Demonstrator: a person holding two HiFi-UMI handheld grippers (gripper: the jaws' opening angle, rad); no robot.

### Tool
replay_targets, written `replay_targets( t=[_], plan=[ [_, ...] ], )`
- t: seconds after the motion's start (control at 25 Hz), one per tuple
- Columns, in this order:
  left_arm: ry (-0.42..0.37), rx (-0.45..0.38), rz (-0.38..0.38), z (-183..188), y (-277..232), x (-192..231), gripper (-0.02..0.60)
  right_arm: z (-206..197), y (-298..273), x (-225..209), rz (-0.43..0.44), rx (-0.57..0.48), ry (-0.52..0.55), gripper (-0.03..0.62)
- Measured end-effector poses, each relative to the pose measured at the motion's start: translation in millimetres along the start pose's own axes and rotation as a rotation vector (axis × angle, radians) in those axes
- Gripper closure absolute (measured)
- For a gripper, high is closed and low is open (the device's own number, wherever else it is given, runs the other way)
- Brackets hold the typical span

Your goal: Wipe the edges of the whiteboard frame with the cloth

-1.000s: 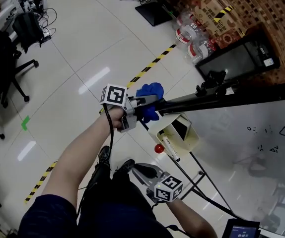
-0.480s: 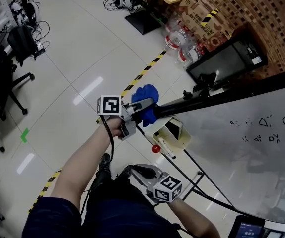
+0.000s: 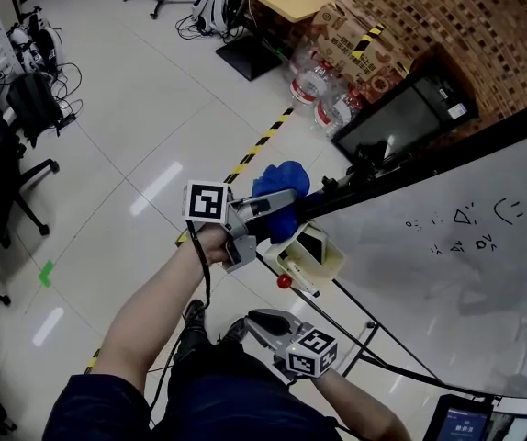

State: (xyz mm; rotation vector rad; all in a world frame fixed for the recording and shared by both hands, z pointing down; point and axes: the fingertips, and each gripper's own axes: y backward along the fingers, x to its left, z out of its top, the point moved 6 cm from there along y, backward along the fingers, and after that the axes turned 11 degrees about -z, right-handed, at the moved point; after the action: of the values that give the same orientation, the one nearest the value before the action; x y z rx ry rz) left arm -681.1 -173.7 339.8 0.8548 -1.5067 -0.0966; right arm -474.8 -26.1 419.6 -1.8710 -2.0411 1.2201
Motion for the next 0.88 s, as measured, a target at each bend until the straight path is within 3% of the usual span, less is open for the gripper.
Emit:
replay_targets(
  t=[0.4, 0.56, 0.68, 0.76, 0.88],
  plan=[
    [-0.072, 0.074, -0.048, 9.7, -30.0, -51.7, 0.442, 10.7, 3.6, 9.3, -0.024, -0.020, 0.032, 0.537],
    [-0.029, 0.030, -0.069, 12.1, -38.6, -72.8, 0.442, 26.6, 4.9, 19.5, -0.018, -0.053, 0.048, 0.537],
    [-0.032, 0.007, -0.014, 13.5, -37.6, -75.9, 0.439, 46.0, 5.5, 29.6, -0.008, -0.102, 0.067, 0.537],
    [-0.090, 0.029, 0.043, 15.2, -35.6, -78.2, 0.439, 62.1, 4.7, 33.5, -0.007, -0.150, 0.082, 0.537],
    [-0.311, 0.151, 0.153, 14.7, -40.1, -94.9, 0.437, 85.2, 10.7, 38.4, -0.027, -0.230, 0.132, 0.537]
  ],
)
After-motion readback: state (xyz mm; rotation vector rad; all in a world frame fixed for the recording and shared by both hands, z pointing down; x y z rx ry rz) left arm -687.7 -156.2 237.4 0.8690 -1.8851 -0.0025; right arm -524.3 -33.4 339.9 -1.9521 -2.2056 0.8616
